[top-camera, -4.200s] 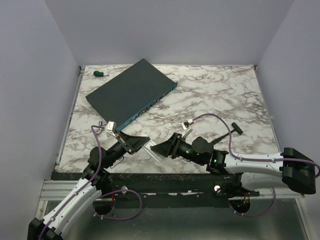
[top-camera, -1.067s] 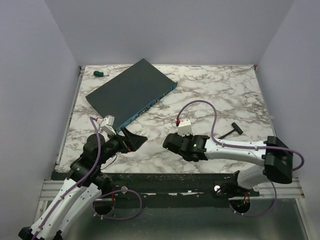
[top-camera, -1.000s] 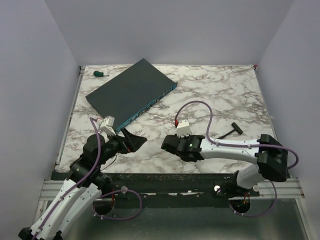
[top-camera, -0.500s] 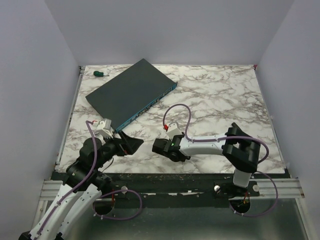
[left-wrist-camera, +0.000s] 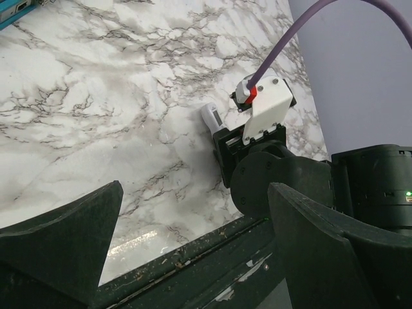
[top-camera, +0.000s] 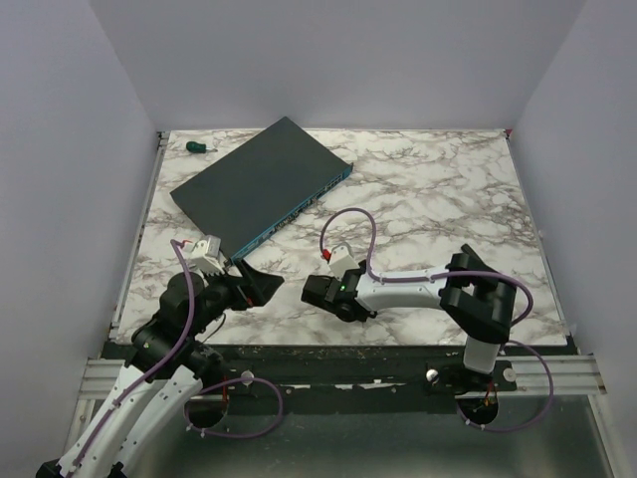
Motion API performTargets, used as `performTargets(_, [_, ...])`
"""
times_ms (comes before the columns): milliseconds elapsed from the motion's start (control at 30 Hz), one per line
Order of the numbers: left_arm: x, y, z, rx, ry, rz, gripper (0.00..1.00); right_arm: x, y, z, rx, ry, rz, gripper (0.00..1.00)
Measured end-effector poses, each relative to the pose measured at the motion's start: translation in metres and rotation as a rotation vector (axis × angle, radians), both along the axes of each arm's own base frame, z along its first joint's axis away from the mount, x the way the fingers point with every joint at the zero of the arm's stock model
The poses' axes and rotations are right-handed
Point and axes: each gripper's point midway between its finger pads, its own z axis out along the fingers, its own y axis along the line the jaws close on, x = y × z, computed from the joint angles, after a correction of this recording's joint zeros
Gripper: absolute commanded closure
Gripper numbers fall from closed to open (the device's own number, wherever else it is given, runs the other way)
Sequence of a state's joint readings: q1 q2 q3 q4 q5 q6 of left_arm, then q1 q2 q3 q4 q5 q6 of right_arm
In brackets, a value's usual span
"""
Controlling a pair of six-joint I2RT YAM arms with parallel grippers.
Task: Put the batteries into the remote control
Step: Turn over the remote control at the center of the board, then reset both arms
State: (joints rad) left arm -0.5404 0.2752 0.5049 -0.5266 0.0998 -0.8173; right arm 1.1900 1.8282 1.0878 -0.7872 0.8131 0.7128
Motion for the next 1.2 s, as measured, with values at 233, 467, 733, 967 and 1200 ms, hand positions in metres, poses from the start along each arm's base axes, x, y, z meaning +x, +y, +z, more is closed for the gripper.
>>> performTargets(233, [0.001, 0.003, 0.002, 0.004, -0.002, 0.018, 0.01, 0.002, 0.008, 0.002, 0.036, -0.002, 0.017, 0.31])
performTargets(467, [0.001, 0.006, -0.003, 0.018, 0.013, 0.03, 0.01, -0.005, 0.041, 0.013, 0.275, 0.035, 0.072, 0.15])
performTargets(733, [0.003, 0.011, -0.007, 0.06, 0.002, 0.044, 0.01, -0.003, 0.063, 0.065, 0.588, -0.034, 0.125, 0.05])
performTargets(967, [0.009, 0.021, -0.009, 0.112, -0.032, 0.086, 0.01, 0.03, 0.001, 0.105, 0.898, -0.151, 0.002, 0.05])
performTargets(1200, [0.011, 0.024, -0.009, 0.128, -0.048, 0.094, 0.01, 0.033, -0.041, 0.14, 1.105, -0.287, -0.01, 0.05])
